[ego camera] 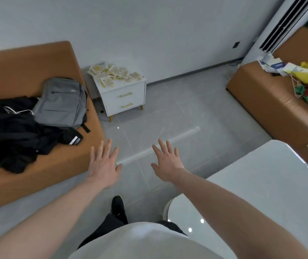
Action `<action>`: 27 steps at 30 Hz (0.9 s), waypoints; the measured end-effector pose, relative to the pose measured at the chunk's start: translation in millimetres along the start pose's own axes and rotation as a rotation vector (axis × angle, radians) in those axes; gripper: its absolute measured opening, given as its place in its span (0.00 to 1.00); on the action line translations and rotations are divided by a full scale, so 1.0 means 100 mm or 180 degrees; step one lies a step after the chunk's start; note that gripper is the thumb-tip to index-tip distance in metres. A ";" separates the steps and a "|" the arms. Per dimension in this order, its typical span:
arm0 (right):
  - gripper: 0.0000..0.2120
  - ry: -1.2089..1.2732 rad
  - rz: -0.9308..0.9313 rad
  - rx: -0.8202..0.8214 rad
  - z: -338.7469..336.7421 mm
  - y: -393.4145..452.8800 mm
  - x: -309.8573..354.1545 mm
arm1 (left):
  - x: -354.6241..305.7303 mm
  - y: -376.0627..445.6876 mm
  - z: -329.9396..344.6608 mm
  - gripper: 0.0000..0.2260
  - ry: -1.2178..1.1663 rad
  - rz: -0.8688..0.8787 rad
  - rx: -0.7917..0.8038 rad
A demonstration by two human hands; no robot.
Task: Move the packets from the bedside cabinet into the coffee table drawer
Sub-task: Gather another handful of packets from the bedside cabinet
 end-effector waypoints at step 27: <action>0.36 -0.0031 0.0148 0.0304 -1.51 3.82 -0.99 | 0.88 3.91 -1.06 0.32 -0.0183 -0.0316 0.0167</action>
Point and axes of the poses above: each hand's wrist, its own y-axis towards the middle knuckle, its own z-axis out of the palm, x = y × z, the point moved 9 cm from there along y, towards the middle knuckle, and after that the axes turned 3 degrees about -z, right-handed, at the moved point
